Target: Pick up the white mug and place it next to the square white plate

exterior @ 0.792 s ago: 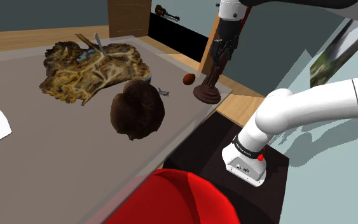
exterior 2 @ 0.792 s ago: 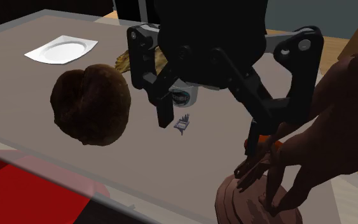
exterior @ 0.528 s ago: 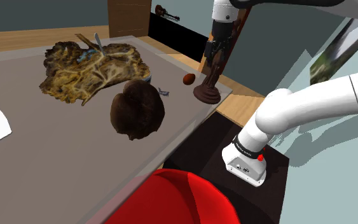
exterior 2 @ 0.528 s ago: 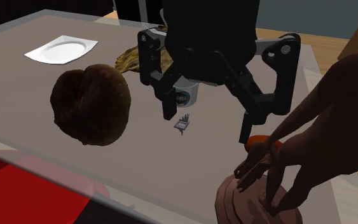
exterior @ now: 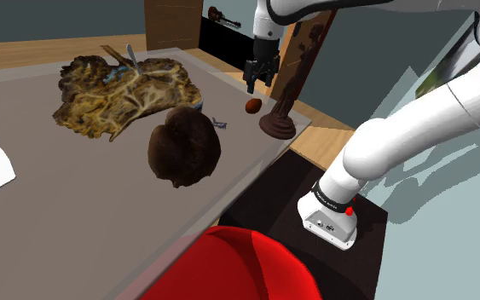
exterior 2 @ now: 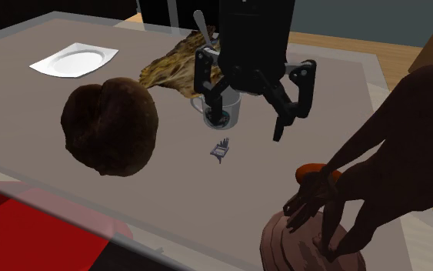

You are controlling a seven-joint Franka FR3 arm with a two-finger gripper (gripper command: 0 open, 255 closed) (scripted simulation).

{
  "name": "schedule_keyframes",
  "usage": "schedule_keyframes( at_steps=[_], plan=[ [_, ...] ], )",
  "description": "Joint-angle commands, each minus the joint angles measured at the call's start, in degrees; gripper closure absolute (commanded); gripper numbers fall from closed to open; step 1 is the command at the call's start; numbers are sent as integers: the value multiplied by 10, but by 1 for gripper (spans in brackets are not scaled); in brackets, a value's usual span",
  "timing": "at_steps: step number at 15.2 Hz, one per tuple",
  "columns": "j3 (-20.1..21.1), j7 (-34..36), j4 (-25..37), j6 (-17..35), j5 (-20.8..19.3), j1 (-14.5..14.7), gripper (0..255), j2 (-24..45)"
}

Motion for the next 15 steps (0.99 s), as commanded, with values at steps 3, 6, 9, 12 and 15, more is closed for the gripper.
schedule_keyframes(
  at_steps=[3,6,9,12,15],
  plan=[
    [4,5,36,59,15,6,0,83],
    [6,5,71,95,25,10,0,145],
    [8,4,112,124,34,14,0,206],
    [11,3,160,146,44,17,0,268],
    [14,2,214,163,53,20,0,329]
  ],
)
